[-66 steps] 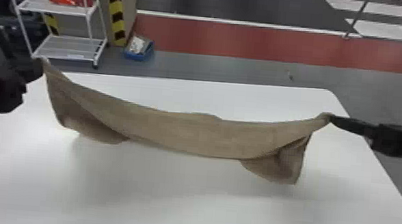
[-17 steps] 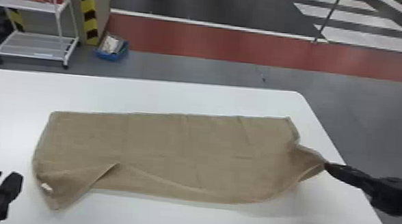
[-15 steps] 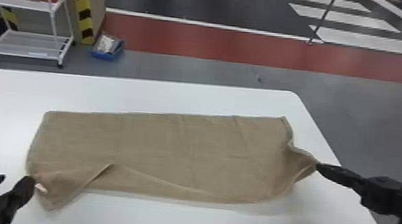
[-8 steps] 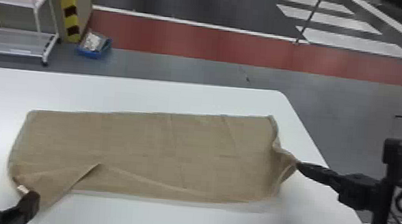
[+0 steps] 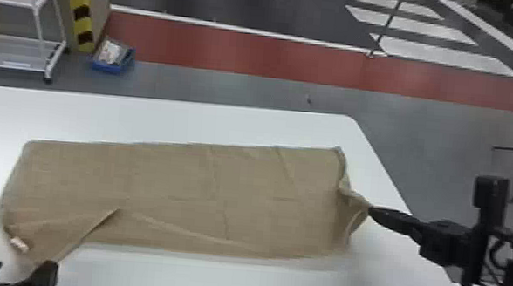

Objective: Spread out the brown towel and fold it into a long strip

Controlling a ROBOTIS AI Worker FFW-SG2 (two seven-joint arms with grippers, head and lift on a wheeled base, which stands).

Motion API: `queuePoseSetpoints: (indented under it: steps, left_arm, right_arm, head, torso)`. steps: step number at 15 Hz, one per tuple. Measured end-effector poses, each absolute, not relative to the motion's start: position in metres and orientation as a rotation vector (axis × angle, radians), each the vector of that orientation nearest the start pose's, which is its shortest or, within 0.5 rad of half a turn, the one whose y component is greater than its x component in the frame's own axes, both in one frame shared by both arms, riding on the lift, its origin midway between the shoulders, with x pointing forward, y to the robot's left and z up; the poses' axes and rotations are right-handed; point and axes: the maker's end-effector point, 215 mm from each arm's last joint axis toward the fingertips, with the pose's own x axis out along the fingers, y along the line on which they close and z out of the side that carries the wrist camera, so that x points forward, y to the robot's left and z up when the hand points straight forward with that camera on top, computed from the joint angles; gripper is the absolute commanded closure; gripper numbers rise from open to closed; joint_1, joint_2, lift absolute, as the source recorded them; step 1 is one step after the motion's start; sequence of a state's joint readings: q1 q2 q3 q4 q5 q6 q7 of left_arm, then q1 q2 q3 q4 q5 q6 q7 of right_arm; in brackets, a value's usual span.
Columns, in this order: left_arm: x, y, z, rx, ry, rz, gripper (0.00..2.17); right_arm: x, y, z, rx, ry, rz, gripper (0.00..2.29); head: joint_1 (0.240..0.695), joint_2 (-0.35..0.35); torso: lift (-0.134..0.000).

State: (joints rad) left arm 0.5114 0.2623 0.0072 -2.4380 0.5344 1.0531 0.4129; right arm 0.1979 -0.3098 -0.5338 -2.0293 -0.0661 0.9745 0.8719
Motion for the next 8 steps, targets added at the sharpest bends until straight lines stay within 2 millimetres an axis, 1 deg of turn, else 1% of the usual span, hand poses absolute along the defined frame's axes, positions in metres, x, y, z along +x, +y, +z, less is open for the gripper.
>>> queuePoseSetpoints:
  steps: [2,3,4,5,6,7,8]
  left_arm:
    - [0.3617,0.2305,-0.438,-0.007,0.762,0.012,0.44]
    - [0.3622,0.2302,-0.4387,-0.01,0.763,0.013,0.45]
    - [0.3628,0.2301,-0.4386,-0.013,0.762,0.014,0.67]
    - [0.3632,0.2302,-0.4384,-0.014,0.761,0.015,0.97]
    - [0.3634,0.2303,-0.4382,-0.014,0.76,0.016,1.37]
    - [0.3635,0.2306,-0.4381,-0.014,0.76,0.017,1.83]
    - [0.3638,0.2311,-0.4368,-0.013,0.758,0.019,1.98]
  right_arm:
    - [0.4361,-0.414,-0.3763,0.103,0.611,0.307,1.36]
    - [0.436,-0.4143,-0.3763,0.103,0.611,0.306,1.36]
    - [0.436,-0.4146,-0.3761,0.103,0.61,0.305,1.36]
    - [0.4361,-0.4146,-0.3758,0.102,0.61,0.305,1.36]
    - [0.4362,-0.4144,-0.3752,0.102,0.609,0.306,1.36]
    - [0.4363,-0.4142,-0.375,0.102,0.608,0.306,1.36]
    - [0.4363,-0.4141,-0.3749,0.102,0.607,0.306,1.36]
  head:
    - [0.695,-0.257]
    - [0.695,-0.257]
    - [0.695,-0.258]
    - [0.695,-0.258]
    - [0.695,-0.257]
    - [0.695,-0.257]
    - [0.695,-0.256]
  torso:
    - [-0.125]
    - [-0.125]
    - [-0.125]
    - [-0.125]
    - [-0.125]
    - [-0.125]
    - [-0.125]
